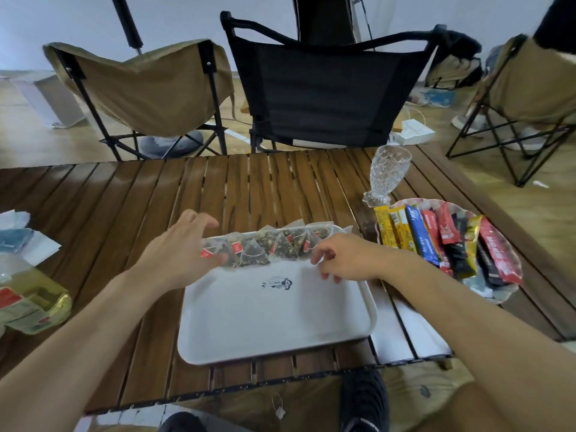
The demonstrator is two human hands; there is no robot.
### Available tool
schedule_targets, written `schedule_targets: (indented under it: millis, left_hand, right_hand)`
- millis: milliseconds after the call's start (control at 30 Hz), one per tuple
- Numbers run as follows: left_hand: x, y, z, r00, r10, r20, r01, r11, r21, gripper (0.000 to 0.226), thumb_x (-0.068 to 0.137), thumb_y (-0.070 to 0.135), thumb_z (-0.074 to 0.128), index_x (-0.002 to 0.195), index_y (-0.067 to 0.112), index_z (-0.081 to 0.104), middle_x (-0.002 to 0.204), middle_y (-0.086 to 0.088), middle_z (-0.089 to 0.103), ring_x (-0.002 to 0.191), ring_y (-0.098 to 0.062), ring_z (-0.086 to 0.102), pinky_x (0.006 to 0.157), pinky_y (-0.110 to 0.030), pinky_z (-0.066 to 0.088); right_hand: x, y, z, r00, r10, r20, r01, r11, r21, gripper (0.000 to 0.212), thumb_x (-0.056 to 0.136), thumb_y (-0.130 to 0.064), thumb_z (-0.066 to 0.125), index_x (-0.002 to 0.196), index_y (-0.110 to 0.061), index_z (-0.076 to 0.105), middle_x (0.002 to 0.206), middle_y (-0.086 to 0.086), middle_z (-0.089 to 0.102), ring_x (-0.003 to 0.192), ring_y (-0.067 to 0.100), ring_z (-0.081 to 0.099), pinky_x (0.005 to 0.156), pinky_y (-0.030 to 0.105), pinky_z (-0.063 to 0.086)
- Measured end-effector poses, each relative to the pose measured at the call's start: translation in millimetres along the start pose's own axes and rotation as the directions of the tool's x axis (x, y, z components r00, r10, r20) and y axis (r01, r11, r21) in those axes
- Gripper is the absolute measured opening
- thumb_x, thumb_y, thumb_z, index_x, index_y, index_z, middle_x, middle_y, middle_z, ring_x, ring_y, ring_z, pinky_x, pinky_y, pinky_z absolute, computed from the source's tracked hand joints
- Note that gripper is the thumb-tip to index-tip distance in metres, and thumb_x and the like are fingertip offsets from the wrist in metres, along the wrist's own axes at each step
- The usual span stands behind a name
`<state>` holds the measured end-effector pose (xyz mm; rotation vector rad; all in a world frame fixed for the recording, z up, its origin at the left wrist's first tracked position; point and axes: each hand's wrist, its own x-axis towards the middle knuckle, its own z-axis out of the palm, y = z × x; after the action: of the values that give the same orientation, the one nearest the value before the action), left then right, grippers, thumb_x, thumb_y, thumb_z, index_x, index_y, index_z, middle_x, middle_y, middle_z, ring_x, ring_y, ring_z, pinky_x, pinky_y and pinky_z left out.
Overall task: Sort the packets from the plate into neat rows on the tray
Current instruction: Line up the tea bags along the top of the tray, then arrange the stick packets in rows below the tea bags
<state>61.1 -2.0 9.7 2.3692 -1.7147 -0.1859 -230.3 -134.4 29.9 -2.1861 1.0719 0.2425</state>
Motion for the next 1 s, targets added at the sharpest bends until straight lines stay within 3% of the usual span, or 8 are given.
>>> schedule_targets:
  millis: [133, 267, 400, 533, 633, 733, 833, 1000]
  left_hand:
    - [-2.0, 16.7, -11.2, 0.995, -0.022, -0.098, 0.009, 0.991, -0.132, 0.047, 0.095, 0.051, 0.07, 0.134, 0.032, 0.055, 0.139, 0.005, 0.051, 0.092, -0.009, 0.065, 0.086, -0.042, 0.061]
    - [3.7, 52.8, -6.5, 0.991, 0.083, -0.106, -0.1, 0.981, -0.165, 0.034, 0.099, 0.045, 0.066, 0.129, 0.031, 0.058, 0.129, 0.009, 0.054, 0.093, -0.009, 0.063, 0.083, -0.04, 0.057]
    - [16.2, 89.1, 2.0, 0.981, 0.164, -0.102, -0.178, 0.973, -0.149, 0.031, 0.1, 0.039, 0.065, 0.129, 0.031, 0.058, 0.122, 0.014, 0.053, 0.095, -0.011, 0.058, 0.081, -0.037, 0.052]
    - [29.1, 122.6, 9.8, 0.974, 0.206, -0.095, -0.219, 0.962, -0.162, 0.018, 0.1, 0.04, 0.062, 0.116, 0.034, 0.055, 0.119, 0.012, 0.057, 0.094, -0.016, 0.063, 0.083, -0.041, 0.055]
    - [32.7, 135.5, 18.3, 0.966, 0.254, -0.057, -0.259, 0.955, -0.145, 0.036, 0.102, 0.039, 0.059, 0.137, 0.036, 0.053, 0.124, 0.011, 0.056, 0.098, -0.017, 0.064, 0.085, -0.042, 0.056]
    - [33.9, 143.0, 23.6, 0.959, 0.281, -0.021, -0.282, 0.955, -0.088, 0.056, 0.105, 0.04, 0.053, 0.159, 0.034, 0.04, 0.13, 0.011, 0.053, 0.101, -0.015, 0.063, 0.08, -0.039, 0.057]
    - [34.8, 144.6, 27.4, 0.957, 0.288, -0.019, -0.289, 0.954, -0.085, 0.054, 0.105, 0.043, 0.054, 0.157, 0.036, 0.043, 0.129, 0.015, 0.054, 0.099, -0.011, 0.063, 0.078, -0.036, 0.057]
    - [32.4, 141.2, 26.9, 0.961, 0.278, -0.003, -0.277, 0.955, -0.103, 0.043, 0.103, 0.045, 0.057, 0.145, 0.036, 0.054, 0.124, 0.017, 0.055, 0.102, -0.012, 0.065, 0.082, -0.038, 0.056]
  right_hand:
    - [-4.1, -0.7, -5.5, 0.999, -0.02, -0.04, 0.019, 0.999, -0.026, 0.022, 0.099, -0.016, 0.059, 0.118, -0.016, 0.07, 0.101, 0.002, 0.074, 0.081, 0.017, 0.071, 0.079, 0.03, 0.058]
    - [-22.5, 11.6, -22.2, 0.976, -0.031, -0.215, 0.004, 0.992, -0.128, 0.019, 0.094, -0.023, 0.063, 0.109, -0.022, 0.076, 0.107, -0.001, 0.073, 0.094, 0.018, 0.067, 0.088, 0.036, 0.057]
    - [-51.5, 35.6, -48.3, 0.917, 0.048, -0.397, -0.071, 0.997, -0.044, 0.016, 0.096, -0.027, 0.063, 0.096, -0.018, 0.076, 0.092, -0.003, 0.073, 0.087, 0.016, 0.067, 0.082, 0.033, 0.057]
    - [-81.4, 95.0, -79.5, 0.743, 0.294, -0.601, -0.307, 0.948, 0.084, 0.023, 0.091, -0.028, 0.063, 0.086, -0.01, 0.076, 0.079, 0.011, 0.073, 0.081, 0.03, 0.071, 0.073, 0.037, 0.059]
    - [-98.4, 138.7, -89.3, 0.61, 0.467, -0.64, -0.417, 0.876, 0.243, 0.025, 0.088, -0.033, 0.067, 0.073, -0.013, 0.069, 0.075, 0.008, 0.069, 0.076, 0.028, 0.066, 0.067, 0.032, 0.049]
    - [-100.9, 161.0, -84.5, 0.62, 0.55, -0.559, -0.439, 0.834, 0.334, 0.038, 0.09, -0.041, 0.069, 0.064, -0.013, 0.063, 0.079, 0.012, 0.072, 0.072, 0.028, 0.065, 0.072, 0.04, 0.056]
    - [-94.2, 162.1, -79.9, 0.64, 0.55, -0.537, -0.429, 0.835, 0.344, 0.041, 0.091, -0.054, 0.065, 0.077, -0.015, 0.065, 0.079, 0.009, 0.069, 0.078, 0.029, 0.068, 0.076, 0.041, 0.058]
    - [-75.5, 153.2, -75.0, 0.649, 0.517, -0.558, -0.5, 0.843, 0.199, 0.04, 0.096, -0.056, 0.056, 0.102, -0.017, 0.064, 0.089, 0.003, 0.061, 0.083, 0.023, 0.06, 0.072, 0.033, 0.047]
